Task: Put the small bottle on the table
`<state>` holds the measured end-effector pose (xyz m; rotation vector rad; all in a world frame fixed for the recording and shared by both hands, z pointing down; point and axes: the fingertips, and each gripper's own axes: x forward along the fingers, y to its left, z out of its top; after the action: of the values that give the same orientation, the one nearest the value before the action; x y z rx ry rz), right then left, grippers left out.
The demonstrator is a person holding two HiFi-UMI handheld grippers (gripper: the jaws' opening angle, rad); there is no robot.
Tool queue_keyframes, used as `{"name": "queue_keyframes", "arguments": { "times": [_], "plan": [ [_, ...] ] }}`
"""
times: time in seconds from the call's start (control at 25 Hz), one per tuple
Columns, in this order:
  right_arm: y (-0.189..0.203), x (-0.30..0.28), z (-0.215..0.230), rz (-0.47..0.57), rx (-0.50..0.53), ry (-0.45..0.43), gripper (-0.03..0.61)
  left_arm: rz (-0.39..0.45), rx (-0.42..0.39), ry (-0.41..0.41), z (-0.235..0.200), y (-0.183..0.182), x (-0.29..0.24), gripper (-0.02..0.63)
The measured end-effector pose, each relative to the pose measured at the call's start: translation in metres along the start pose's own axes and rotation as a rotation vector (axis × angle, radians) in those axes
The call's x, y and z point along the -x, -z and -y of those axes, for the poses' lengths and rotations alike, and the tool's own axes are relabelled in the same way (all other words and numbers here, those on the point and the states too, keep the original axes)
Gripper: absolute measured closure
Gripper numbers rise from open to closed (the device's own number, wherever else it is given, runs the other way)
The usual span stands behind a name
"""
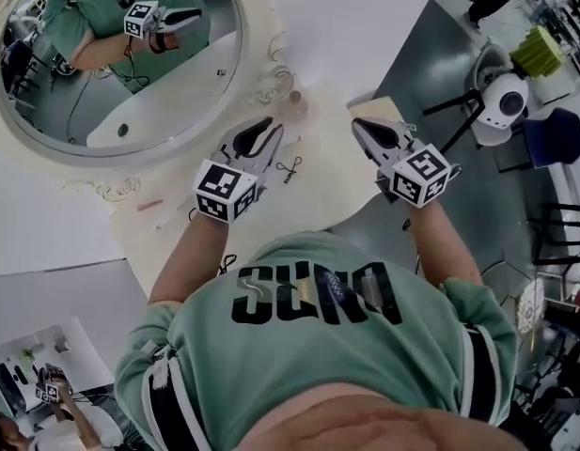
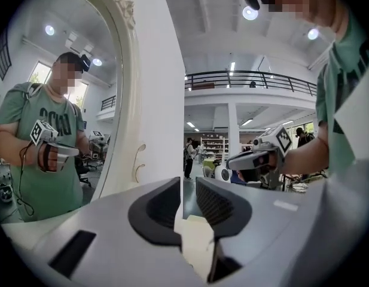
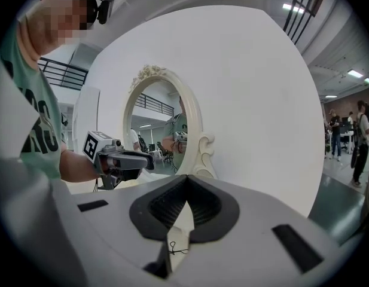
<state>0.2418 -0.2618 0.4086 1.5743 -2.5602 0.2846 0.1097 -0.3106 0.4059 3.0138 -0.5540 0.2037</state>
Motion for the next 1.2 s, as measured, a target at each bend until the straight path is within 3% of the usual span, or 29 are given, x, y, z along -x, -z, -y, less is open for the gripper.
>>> {"name": "queue_keyframes", "arguments": {
  "times": [0.24,0.52,0.92,1.2],
  "plan": [
    [-0.010,0.009,-0.025,0.007,0.018,-0.018,0.584,0.011,0.042,0.006,0.015,-0.002,0.035,0.576],
    [-0.007,0.021,-0.036,-0.011,0.018,-0.030,0.584,0.029,0.195,0.015,0.021,0.004,0.052,0.604],
    [0.008,0.020,-0.043,-0.033,-0.016,-0.053,0.584,0.023,0.193,0.013,0.028,0.008,0.059,0.604],
    [0.008,0.014,-0.050,-0.042,0.024,-0.072,0.584,0.020,0.191,-0.003,0.025,0.010,0.065,0.604]
  ]
}}
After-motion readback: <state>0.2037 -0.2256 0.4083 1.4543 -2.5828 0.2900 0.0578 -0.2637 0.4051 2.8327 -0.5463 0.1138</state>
